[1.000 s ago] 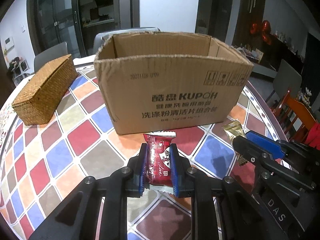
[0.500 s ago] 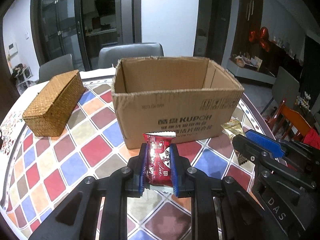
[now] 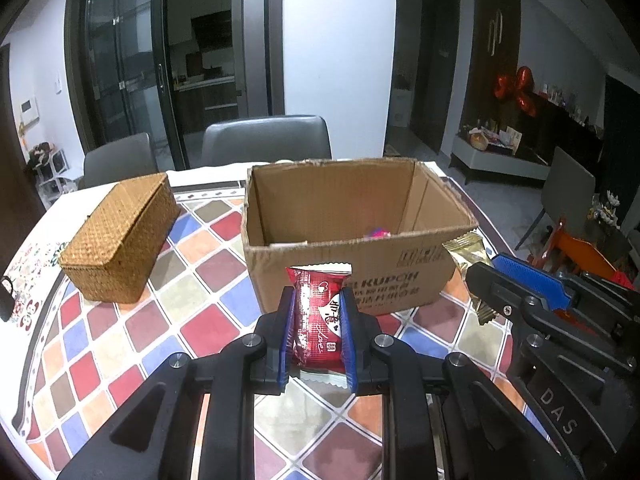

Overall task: Organize snacks
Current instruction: 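Lift both held candies and carry them over the cardboard box, then open both tools to drop the red and gold candies into the box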

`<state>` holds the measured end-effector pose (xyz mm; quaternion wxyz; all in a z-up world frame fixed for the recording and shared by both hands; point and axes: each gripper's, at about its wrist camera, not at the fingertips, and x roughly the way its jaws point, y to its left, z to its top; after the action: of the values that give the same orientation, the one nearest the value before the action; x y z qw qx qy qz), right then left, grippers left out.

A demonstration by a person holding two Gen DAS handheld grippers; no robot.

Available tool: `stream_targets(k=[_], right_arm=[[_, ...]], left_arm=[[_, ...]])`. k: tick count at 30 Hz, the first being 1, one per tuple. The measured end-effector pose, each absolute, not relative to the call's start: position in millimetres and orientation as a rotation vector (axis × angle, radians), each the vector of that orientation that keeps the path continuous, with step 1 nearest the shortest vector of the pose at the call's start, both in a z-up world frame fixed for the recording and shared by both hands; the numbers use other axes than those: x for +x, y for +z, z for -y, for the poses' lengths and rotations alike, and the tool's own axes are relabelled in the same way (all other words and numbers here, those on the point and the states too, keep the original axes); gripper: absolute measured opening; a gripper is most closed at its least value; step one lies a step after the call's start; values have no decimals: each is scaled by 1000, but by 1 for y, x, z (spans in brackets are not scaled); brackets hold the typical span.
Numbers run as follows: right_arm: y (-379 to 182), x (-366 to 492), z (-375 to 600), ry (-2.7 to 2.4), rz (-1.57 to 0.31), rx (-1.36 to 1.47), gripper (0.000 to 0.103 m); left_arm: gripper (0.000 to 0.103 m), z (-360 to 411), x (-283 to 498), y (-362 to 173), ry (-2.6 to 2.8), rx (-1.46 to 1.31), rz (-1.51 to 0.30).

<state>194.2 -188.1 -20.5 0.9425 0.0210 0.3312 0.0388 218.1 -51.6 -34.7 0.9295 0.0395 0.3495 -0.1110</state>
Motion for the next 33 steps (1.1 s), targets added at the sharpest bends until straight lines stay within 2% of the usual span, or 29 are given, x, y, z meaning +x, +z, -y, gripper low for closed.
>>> stream_targets(k=[19,33], right_arm=[[11,224,194,64,-616,36,20],[0,266,206,53,-635,54,20]], left_arm=[[21,58,252,-7,-236,88,-677],[22,69,290,-16,-242,90,-695]])
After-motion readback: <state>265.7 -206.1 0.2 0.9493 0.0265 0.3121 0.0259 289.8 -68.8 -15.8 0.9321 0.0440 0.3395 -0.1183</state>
